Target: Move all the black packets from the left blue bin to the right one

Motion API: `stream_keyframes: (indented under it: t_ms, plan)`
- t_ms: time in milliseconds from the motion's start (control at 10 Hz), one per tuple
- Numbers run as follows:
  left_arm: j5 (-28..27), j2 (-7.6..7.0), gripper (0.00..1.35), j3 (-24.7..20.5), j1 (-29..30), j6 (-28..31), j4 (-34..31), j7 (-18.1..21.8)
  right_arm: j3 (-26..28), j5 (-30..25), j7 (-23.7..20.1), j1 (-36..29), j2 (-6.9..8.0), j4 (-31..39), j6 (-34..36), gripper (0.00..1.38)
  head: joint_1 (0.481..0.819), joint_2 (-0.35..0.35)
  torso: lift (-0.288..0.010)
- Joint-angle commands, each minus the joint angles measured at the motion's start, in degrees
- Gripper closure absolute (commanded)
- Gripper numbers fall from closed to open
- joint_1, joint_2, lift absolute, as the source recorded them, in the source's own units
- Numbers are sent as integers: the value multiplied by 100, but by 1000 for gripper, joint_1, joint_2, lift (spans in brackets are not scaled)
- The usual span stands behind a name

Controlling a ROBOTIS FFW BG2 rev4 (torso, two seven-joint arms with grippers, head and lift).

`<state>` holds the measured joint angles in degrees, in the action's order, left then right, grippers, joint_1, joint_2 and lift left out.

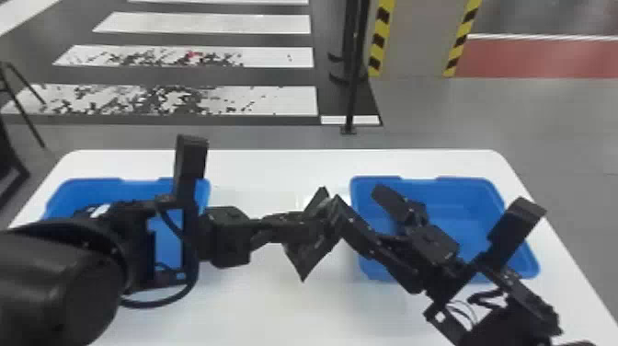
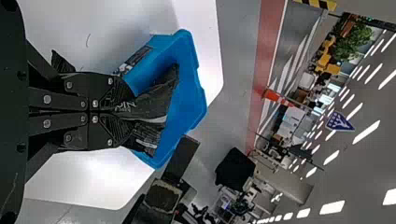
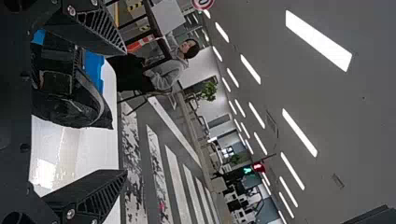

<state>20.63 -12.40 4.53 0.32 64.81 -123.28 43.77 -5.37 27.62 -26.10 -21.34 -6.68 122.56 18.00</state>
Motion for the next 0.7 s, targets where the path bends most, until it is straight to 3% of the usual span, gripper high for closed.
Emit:
stream_keyframes:
  t_ms: [0,300,400,500,600]
  plan:
    - [85,0,1205,96,-33,-41,-11,0,0,72,0,110,0,-183,-1,119,695,-33,-154]
    - [222,0,1205,221,-89,-83,-11,0,-80,255,0,166,9,-296,126,171,695,-52,-154]
    - [222,-8,1205,255,-103,-83,-11,0,-80,358,0,222,26,-394,13,504,695,-53,-154]
    - [233,0,1205,255,-103,-83,3,0,-80,540,0,250,35,-492,-43,957,695,-55,-154]
    - [233,0,1207,244,-103,-83,3,0,-80,586,0,250,35,-535,-169,1211,695,-58,-154]
